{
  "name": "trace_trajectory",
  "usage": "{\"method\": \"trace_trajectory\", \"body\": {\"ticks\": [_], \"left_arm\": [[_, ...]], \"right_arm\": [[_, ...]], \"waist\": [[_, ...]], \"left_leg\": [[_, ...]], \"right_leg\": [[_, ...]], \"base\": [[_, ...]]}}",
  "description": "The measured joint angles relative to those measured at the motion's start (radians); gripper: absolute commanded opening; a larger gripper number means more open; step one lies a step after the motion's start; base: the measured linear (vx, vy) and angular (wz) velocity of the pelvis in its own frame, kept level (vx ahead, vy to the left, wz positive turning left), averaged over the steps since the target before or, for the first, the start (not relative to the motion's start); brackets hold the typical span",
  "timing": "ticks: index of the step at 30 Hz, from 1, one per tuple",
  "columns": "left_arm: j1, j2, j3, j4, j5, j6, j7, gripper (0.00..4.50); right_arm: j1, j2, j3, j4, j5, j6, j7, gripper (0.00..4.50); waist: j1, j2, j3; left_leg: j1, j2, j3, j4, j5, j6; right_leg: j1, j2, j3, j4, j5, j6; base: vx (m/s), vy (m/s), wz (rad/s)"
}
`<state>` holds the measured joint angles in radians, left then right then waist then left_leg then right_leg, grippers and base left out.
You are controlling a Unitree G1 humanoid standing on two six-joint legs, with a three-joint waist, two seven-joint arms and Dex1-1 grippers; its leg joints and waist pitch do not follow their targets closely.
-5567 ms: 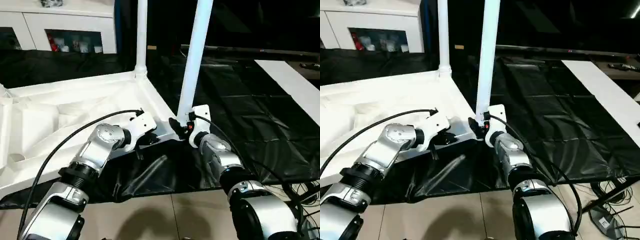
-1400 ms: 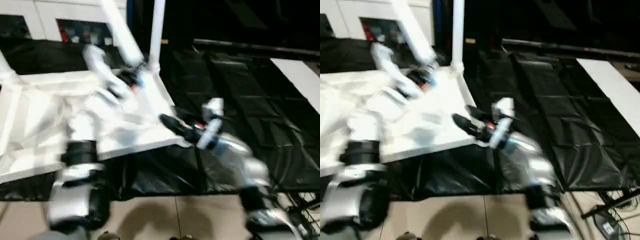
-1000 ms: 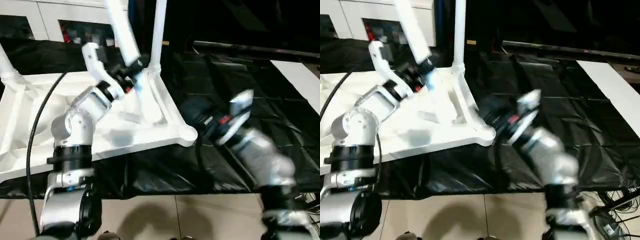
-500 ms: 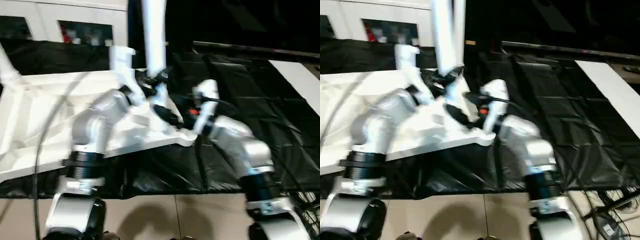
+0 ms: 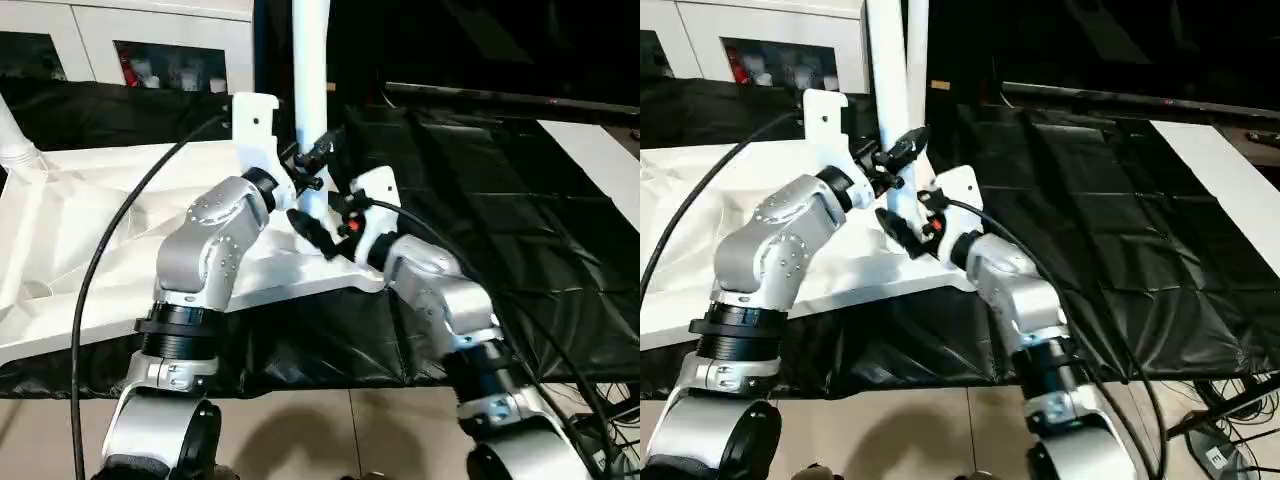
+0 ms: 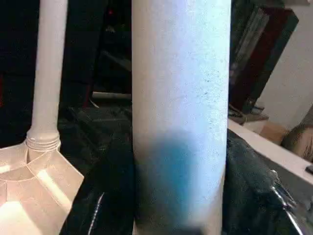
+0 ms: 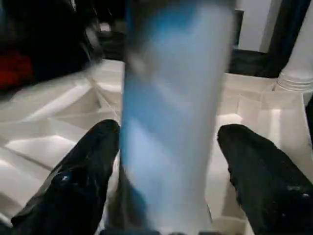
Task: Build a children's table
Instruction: Insert table leg to table base
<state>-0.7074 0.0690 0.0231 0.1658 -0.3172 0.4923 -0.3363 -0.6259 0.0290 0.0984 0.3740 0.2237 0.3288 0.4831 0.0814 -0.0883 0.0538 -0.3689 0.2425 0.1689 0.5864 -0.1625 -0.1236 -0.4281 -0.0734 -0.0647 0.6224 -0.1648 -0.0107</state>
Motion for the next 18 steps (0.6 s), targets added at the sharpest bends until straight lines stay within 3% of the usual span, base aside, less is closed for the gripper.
{"method": "trace_trajectory", "body": {"ticks": [13,18], "left_arm": [[0.012,-0.006,-0.021,-0.004,0.028,-0.025,0.015,1.91],[0.017,-0.004,-0.021,-0.004,0.029,-0.033,0.016,1.91]], "right_arm": [[-0.008,0.011,-0.014,0.034,0.009,-0.029,0.006,2.08],[-0.008,0.012,-0.016,0.042,0.017,-0.036,0.012,1.94]], "waist": [[-0.001,0.0,0.0],[-0.002,0.0,0.0]], "left_leg": [[0.0,0.0,0.0,0.0,0.0,0.0],[0.0,0.0,0.0,0.0,0.0,0.0]], "right_leg": [[0.0,0.0,0.0,0.0,0.0,0.001],[0.0,0.0,0.0,0.0,0.0,0.001]], "base": [[0.0,0.0,0.0],[0.0,0.0,0.0]]}}
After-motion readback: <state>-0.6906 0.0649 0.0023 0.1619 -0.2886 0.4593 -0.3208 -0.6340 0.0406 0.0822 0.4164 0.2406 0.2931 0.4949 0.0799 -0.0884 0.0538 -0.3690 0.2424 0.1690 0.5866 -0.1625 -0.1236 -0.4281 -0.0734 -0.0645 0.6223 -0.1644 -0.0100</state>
